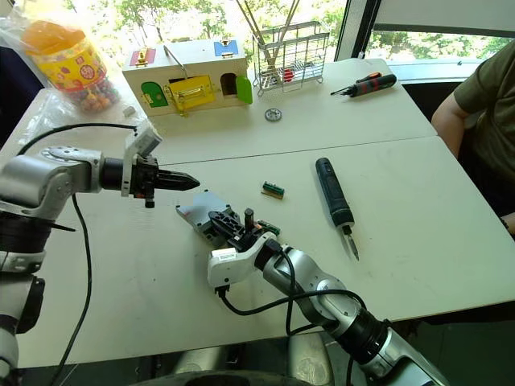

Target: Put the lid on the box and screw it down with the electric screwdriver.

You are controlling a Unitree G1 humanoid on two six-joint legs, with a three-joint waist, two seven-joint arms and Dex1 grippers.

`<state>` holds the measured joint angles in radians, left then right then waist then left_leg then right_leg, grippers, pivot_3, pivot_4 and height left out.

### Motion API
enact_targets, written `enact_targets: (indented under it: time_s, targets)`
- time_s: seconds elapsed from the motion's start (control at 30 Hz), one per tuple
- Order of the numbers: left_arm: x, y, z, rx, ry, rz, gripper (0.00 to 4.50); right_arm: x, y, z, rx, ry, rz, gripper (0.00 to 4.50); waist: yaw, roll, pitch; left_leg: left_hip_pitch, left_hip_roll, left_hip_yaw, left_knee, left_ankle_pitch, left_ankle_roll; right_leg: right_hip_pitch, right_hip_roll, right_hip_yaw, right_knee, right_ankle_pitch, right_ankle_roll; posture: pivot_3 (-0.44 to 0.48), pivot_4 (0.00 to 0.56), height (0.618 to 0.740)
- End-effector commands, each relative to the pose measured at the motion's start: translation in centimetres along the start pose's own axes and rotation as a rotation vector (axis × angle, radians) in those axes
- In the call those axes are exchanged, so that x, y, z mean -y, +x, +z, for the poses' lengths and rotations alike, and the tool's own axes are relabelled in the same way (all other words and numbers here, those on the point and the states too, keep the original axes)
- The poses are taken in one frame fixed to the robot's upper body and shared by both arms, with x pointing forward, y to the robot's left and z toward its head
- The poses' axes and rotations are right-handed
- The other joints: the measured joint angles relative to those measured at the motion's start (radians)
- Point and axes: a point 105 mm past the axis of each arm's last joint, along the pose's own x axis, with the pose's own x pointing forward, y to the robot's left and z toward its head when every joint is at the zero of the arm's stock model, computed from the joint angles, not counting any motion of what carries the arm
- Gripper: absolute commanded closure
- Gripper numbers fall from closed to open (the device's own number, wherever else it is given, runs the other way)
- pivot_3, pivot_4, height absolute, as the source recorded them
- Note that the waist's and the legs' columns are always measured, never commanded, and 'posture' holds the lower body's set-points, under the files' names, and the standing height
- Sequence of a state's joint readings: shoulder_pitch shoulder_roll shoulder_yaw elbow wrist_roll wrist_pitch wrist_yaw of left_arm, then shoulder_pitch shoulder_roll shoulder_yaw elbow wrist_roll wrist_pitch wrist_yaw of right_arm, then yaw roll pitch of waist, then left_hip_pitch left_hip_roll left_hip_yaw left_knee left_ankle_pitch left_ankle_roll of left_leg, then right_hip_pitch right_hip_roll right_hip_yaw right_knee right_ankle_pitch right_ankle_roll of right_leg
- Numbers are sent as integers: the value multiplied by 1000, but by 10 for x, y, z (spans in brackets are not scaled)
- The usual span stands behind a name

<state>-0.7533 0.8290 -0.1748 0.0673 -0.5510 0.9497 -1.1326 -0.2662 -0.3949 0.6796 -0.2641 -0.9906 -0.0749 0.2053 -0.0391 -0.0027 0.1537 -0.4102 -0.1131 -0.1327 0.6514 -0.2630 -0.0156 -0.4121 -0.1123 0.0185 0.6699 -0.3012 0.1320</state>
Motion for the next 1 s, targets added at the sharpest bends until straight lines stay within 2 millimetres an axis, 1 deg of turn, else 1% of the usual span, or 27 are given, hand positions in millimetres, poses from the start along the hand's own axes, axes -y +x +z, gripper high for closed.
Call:
enact_targets:
  time_s: [0.03, 0.2, 0.37, 0.53, 0.67, 0.77, 0.93, 1.0]
  targets:
    - [4, 0, 5, 11, 53, -3, 4438, 8, -5, -1, -3, -16, -26, 4391, 0, 0, 0, 0, 0, 0, 0, 0, 0, 0, 0, 0, 0, 0, 0, 0, 150, 740]
    - [4, 1, 4, 12, 53, -4, 4438, 5, -9, -3, -14, -36, -16, 4391, 0, 0, 0, 0, 0, 0, 0, 0, 0, 0, 0, 0, 0, 0, 0, 0, 150, 740]
    - [6, 4, 1, 3, 61, -10, 4438, -4, -11, 5, 8, -40, 4, 4391, -1, 0, 0, 0, 0, 0, 0, 0, 0, 0, 0, 0, 0, 0, 0, 0, 150, 740]
    - [9, 6, -2, -11, 62, -22, 4438, -10, -11, 6, 8, -49, 24, 4391, -1, 0, 0, 1, 0, 0, 0, 0, 0, 1, 0, 0, 0, 0, 0, 0, 150, 740]
    - [12, 8, -6, -29, 69, -32, 4438, -22, -12, 2, -30, -60, 70, 4391, -1, 0, 0, 1, 0, 0, 0, 0, 0, 1, 0, 0, 0, 0, 0, 0, 150, 740]
    - [12, 9, -6, -32, 66, -41, 4438, -25, -12, -2, -54, -73, 83, 4391, 0, 0, 0, 1, 0, 0, 0, 0, 0, 1, 0, 0, 0, 0, 0, 0, 150, 740]
    - [13, 10, -13, -61, 74, -56, 4438, -32, -11, 0, -63, -77, 99, 4391, 2, 0, -1, 2, 0, 0, 0, 0, 0, 3, 0, 0, 0, 0, 0, 0, 150, 740]
    - [14, 12, -19, -89, 89, -61, 4438, -34, -11, -1, -67, -81, 106, 4391, 1, -1, -1, 2, 0, 0, 0, 0, 0, 3, 0, 0, 0, 0, 0, 0, 150, 740]
